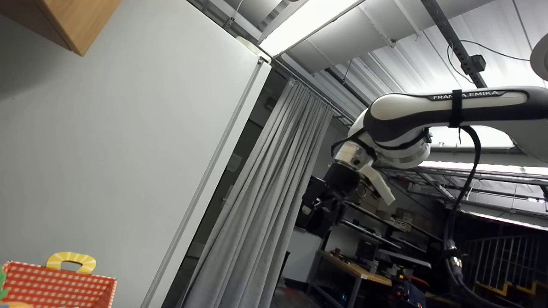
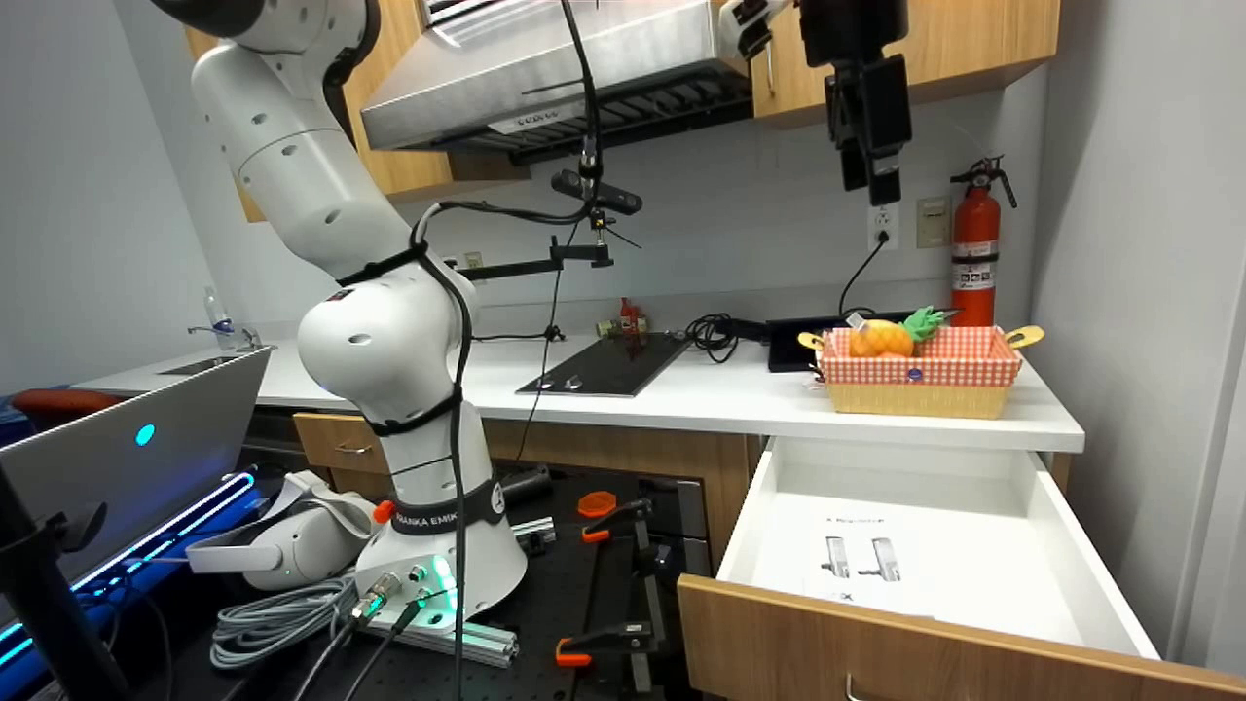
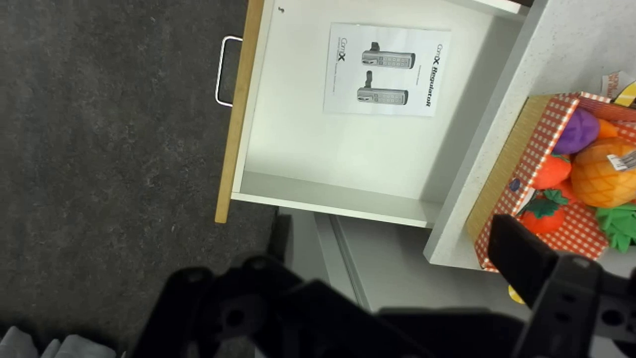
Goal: Close the drawer
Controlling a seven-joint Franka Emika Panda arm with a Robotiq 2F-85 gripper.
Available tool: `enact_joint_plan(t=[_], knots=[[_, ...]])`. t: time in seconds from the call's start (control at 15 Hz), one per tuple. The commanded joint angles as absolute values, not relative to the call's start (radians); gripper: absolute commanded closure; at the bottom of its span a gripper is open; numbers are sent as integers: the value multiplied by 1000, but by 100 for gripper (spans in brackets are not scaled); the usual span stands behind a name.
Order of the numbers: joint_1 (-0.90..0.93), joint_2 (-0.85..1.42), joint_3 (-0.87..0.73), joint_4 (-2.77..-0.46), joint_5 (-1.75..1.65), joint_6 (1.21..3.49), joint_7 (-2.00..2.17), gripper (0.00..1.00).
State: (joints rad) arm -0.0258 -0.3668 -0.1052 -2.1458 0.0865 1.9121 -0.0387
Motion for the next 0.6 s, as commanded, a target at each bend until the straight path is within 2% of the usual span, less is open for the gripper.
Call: enact_joint_plan(t=[0.0,0.53], knots=[[-57,-318,-113,-2125,66,1937,-57,0],[-138,-153,-157,-2092,-39,2043,-42,0]])
